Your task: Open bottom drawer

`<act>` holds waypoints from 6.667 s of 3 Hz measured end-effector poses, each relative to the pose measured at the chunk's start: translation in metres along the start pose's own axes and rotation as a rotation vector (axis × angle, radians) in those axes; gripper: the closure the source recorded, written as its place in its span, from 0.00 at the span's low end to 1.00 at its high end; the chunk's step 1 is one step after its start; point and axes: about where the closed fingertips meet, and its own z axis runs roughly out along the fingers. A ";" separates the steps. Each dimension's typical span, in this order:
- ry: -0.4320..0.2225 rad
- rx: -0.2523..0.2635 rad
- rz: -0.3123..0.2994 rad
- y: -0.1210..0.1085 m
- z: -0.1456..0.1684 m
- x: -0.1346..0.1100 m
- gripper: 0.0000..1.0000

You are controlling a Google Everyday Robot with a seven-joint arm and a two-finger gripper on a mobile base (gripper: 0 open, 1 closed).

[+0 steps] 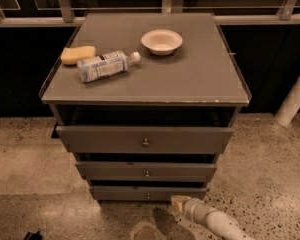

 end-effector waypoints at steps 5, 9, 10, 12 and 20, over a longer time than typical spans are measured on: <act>-0.128 0.095 0.023 -0.068 0.045 -0.045 1.00; -0.091 0.178 0.049 -0.082 0.066 -0.050 1.00; -0.085 0.182 0.054 -0.080 0.065 -0.048 1.00; 0.073 0.214 0.111 -0.065 0.040 -0.004 1.00; 0.237 0.195 0.143 -0.048 0.034 0.009 1.00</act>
Offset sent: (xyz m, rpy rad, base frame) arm 0.0590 -0.0109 -0.0148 0.0074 -0.1003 -0.0635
